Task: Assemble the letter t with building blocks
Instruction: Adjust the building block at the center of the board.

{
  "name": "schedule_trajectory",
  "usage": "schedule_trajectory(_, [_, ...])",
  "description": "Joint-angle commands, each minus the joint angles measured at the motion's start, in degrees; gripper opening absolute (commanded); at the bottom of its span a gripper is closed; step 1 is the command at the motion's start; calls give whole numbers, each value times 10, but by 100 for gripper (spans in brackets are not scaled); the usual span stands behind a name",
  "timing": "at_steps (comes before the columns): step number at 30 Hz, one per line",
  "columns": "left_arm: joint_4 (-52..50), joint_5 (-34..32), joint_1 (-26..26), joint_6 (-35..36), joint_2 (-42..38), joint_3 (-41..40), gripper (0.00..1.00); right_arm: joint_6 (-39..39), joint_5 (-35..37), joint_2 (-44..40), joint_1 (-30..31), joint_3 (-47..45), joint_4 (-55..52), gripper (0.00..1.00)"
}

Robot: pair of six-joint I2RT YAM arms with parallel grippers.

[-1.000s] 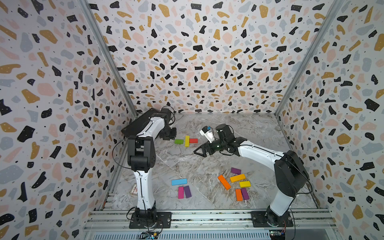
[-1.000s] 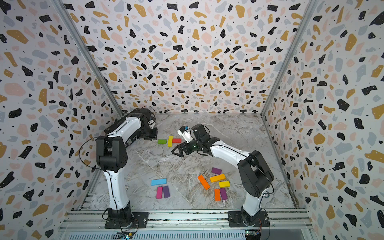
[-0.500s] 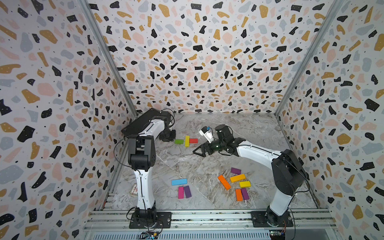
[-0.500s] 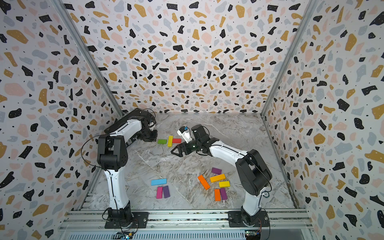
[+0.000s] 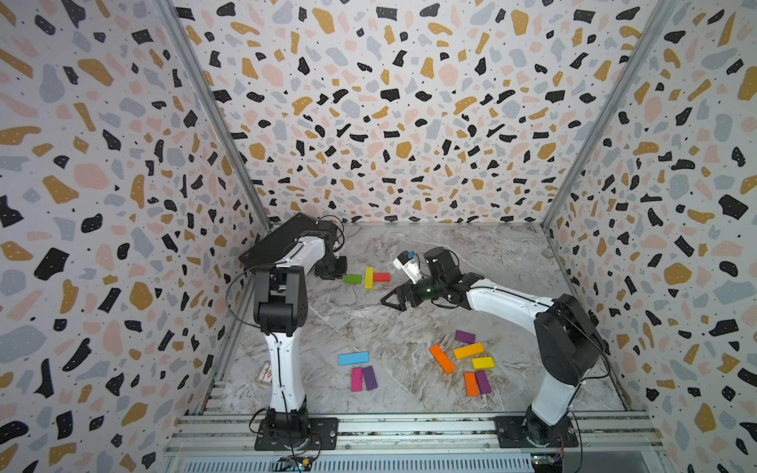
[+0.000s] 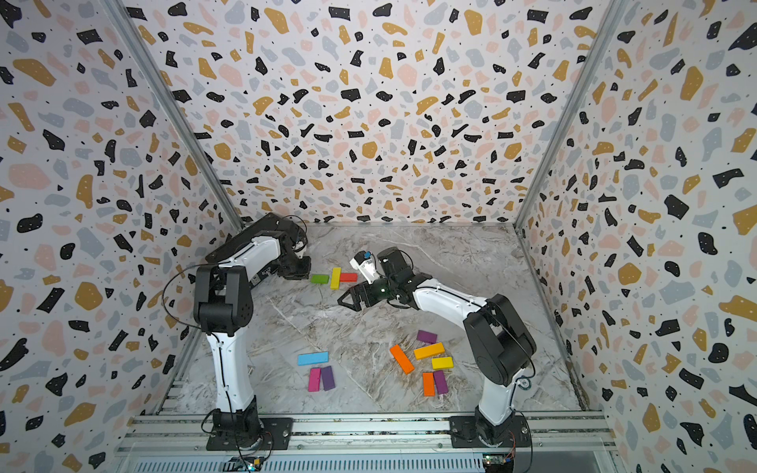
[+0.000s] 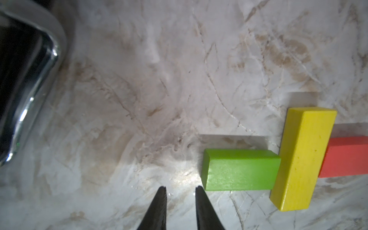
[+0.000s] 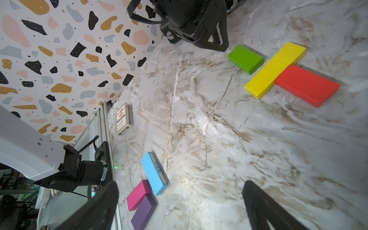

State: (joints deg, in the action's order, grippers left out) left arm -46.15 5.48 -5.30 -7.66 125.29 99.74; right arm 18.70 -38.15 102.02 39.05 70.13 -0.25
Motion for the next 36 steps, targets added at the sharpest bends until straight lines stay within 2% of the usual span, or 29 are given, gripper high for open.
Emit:
schedule_trajectory(1, [5,1,-1,-5,15,9,25,1,-3,-10,-1,-2,5,100])
schedule_trajectory(17, [20,8,-6,-12,28,11,15,-3,-4,-6,-1,4,-2,100])
schedule_trajectory(36, [37,33,-20,-16,29,9,14,-6,-4,-4,-2,9,-10,100])
